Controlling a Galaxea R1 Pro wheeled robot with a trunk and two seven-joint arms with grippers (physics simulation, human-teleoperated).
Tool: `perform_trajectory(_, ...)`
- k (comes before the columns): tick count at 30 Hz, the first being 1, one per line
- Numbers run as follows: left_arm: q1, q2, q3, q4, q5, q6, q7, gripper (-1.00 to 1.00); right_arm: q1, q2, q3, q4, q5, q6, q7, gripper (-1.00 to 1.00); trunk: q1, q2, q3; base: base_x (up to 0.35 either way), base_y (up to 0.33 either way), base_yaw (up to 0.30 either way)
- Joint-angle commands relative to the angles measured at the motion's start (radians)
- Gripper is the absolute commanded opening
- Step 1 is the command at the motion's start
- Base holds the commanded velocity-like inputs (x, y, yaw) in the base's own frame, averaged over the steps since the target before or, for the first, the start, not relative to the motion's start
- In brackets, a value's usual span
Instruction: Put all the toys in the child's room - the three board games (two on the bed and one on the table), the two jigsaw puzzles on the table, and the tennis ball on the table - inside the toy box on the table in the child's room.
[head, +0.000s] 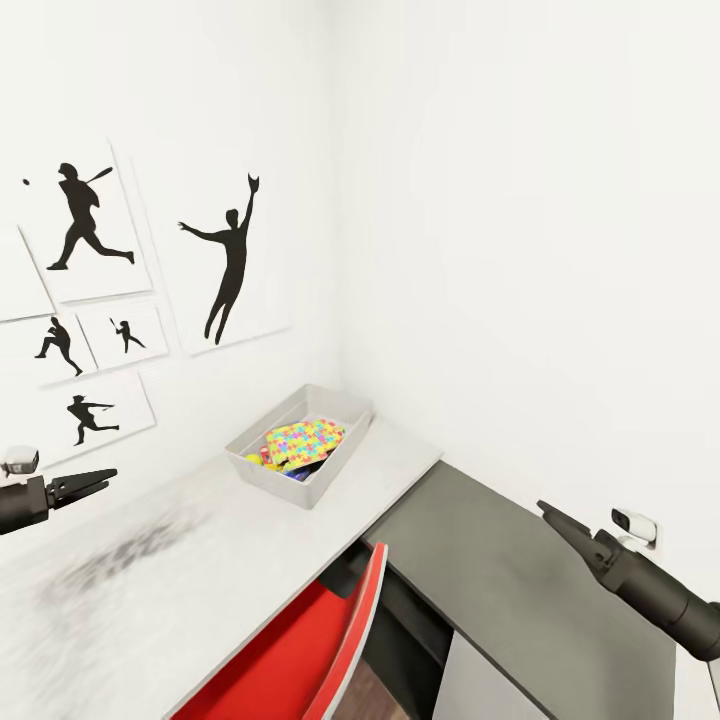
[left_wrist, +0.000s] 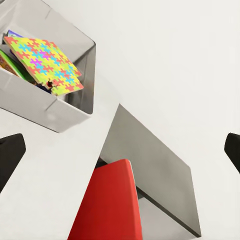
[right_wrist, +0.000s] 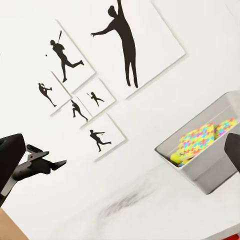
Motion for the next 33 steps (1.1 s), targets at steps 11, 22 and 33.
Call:
perform_trajectory(11,-0.001,0.000,0.000,-0.001,-0.011,0.010,-0.009,1.00,0.000,0.000,-0.001,0.001,-0.004,0.015,0.002,1.00,0.001,-0.002,0.001,-0.027,0.000,-0.051)
perform_trajectory(22,-0.001,0.000,0.000,-0.001,-0.011,0.010,-0.009,1.00,-0.001,0.000,0.000,0.001,-0.006,0.014,0.004,1.00,0.001,-0.002,0.014,-0.264,0.000,-0.202)
perform_trajectory(33,-0.001,0.000,0.000,-0.001,-0.011,0.009,-0.009,1.00,-0.001,0.000,0.000,0.002,-0.006,0.011,0.003,1.00,0.001,-0.002,0.027,-0.315,0.000,-0.210)
